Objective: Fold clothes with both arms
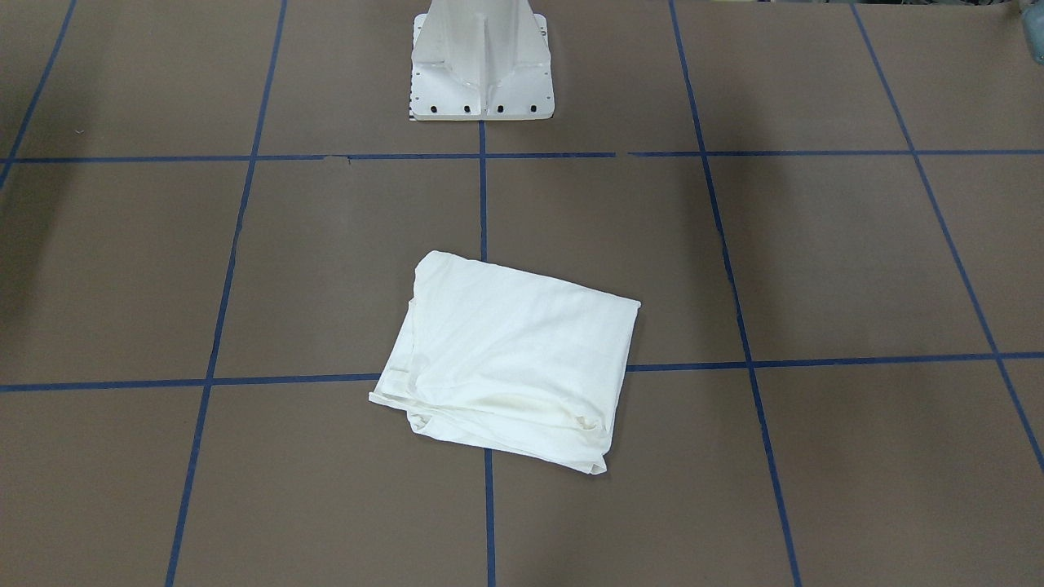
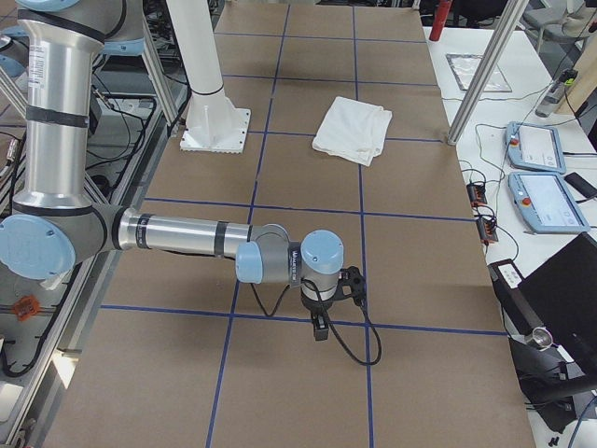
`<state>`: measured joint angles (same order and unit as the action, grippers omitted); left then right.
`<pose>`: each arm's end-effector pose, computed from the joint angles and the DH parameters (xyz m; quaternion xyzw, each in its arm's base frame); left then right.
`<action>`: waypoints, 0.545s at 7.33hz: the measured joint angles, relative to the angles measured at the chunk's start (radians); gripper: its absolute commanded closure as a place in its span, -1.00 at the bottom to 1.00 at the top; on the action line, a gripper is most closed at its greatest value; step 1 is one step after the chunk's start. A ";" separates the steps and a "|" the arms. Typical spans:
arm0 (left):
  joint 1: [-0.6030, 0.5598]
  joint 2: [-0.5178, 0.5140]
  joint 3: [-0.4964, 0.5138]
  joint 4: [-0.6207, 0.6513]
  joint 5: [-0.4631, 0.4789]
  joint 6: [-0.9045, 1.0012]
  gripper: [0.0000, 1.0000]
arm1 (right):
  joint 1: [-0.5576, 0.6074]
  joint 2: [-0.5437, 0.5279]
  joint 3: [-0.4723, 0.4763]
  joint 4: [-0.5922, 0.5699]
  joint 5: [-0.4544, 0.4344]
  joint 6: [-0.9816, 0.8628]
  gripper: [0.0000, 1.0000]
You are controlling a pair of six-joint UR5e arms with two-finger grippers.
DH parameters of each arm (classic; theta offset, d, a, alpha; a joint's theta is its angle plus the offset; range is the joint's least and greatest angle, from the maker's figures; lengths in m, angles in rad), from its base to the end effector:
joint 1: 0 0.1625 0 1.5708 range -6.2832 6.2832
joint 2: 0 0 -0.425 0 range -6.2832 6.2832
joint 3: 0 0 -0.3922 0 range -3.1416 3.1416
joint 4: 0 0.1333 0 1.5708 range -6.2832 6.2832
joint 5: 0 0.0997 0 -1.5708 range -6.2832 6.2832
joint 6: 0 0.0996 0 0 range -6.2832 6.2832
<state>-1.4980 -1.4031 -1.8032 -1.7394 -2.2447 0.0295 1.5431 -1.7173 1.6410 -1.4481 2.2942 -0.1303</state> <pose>-0.0393 -0.4395 0.6088 0.1027 0.3307 0.0864 0.9342 0.0554 -0.4338 0.6828 0.0398 -0.3522 -0.0820 0.9315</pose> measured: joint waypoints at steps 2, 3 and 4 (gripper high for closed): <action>-0.039 -0.002 -0.012 0.103 -0.045 0.012 -1.00 | 0.021 0.024 0.014 -0.061 0.001 -0.009 -1.00; -0.047 -0.001 -0.019 0.128 -0.054 0.012 -1.00 | 0.024 0.029 0.027 -0.093 -0.004 -0.013 -1.00; -0.050 0.002 -0.028 0.138 -0.056 0.010 -1.00 | 0.025 0.028 0.036 -0.108 -0.005 -0.014 -1.00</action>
<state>-1.5480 -1.4010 -1.8307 -1.6019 -2.3004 0.0398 1.5684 -1.6896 1.6766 -1.5562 2.2892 -0.1448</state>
